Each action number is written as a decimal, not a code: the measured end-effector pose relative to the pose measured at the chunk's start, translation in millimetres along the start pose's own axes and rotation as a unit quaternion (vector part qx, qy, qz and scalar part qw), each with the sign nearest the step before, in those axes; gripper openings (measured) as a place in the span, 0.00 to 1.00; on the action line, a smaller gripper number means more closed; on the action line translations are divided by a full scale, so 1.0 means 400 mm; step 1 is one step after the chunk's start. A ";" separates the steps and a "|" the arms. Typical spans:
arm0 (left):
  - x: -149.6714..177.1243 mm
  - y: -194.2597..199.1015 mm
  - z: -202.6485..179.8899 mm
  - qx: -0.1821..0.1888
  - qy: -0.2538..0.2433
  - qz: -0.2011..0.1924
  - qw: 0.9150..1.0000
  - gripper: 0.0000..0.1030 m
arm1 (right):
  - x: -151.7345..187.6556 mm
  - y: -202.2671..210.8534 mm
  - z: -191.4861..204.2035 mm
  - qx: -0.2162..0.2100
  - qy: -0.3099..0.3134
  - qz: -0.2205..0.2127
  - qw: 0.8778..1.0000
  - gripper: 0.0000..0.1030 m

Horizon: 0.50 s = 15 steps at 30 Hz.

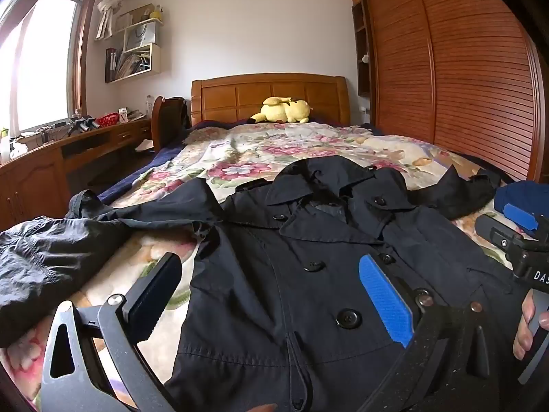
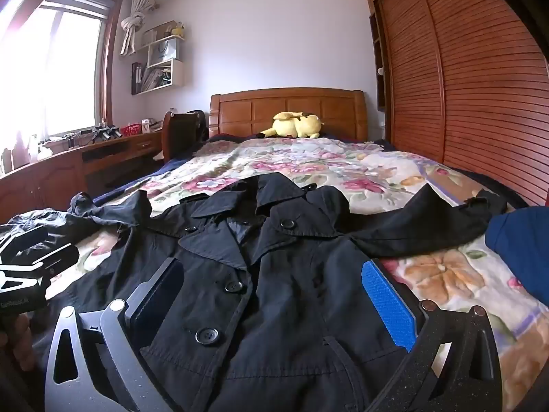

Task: Fold large clothes

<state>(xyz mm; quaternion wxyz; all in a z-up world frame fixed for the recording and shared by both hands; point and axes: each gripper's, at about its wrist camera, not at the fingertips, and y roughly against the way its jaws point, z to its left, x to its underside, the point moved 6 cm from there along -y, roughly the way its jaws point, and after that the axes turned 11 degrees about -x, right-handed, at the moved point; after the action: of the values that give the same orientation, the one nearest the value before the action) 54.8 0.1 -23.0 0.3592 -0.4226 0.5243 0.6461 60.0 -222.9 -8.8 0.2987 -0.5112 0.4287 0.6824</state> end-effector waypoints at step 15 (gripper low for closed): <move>0.001 -0.003 -0.004 -0.001 -0.003 0.003 1.000 1.00 | -0.005 0.008 0.001 0.001 -0.002 -0.006 1.000 1.00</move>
<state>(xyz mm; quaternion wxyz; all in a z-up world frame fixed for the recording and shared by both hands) 55.9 -1.1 -23.8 0.3582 -0.4193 0.5244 0.6487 58.0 -223.9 -5.9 0.3040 -0.5123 0.4256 0.6812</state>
